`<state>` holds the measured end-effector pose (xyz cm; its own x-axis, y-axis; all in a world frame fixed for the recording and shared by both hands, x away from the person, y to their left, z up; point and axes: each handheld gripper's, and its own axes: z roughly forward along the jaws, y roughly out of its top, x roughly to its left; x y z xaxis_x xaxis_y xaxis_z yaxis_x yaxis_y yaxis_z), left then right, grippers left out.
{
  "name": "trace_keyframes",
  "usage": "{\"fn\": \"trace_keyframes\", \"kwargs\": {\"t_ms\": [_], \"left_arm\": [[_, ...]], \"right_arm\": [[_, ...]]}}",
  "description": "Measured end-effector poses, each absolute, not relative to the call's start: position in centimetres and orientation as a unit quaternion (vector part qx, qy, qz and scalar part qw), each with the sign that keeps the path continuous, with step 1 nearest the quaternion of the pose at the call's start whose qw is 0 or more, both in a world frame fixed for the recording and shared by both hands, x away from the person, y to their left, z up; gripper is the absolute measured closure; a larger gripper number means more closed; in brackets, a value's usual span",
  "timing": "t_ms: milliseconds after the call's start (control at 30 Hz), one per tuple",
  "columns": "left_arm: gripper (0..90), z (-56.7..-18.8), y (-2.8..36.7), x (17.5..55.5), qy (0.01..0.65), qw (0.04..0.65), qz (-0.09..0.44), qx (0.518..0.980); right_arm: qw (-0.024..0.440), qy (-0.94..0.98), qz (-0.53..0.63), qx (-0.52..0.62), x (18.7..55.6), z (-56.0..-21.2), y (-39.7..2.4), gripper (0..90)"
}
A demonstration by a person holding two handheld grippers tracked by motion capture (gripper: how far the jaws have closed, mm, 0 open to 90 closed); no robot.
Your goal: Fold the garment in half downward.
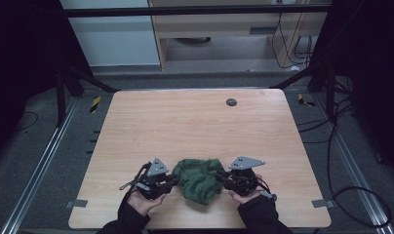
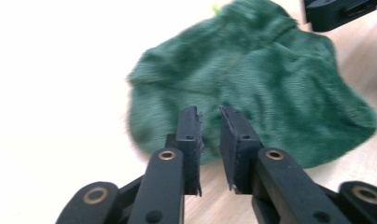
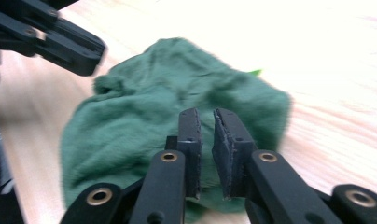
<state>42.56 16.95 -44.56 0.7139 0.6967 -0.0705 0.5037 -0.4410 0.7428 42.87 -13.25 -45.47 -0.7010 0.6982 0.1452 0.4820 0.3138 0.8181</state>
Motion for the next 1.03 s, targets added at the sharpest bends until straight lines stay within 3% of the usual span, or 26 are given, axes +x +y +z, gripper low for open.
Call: {"fn": "trace_keyframes", "kwargs": {"t_ms": [500, 1033], "left_arm": [[53.0, -45.1, 22.0, 43.5, 0.422, 0.380, 0.180, 0.803], [42.0, -46.3, 25.9, 44.8, 0.468, 0.358, 0.212, 0.780]], "right_arm": [[0.173, 0.767, 0.442, 0.431, 43.6, -45.6, -17.9, 61.2], [0.216, 0.751, 0.397, 0.482, 44.7, -47.1, -21.6, 39.6]]}}
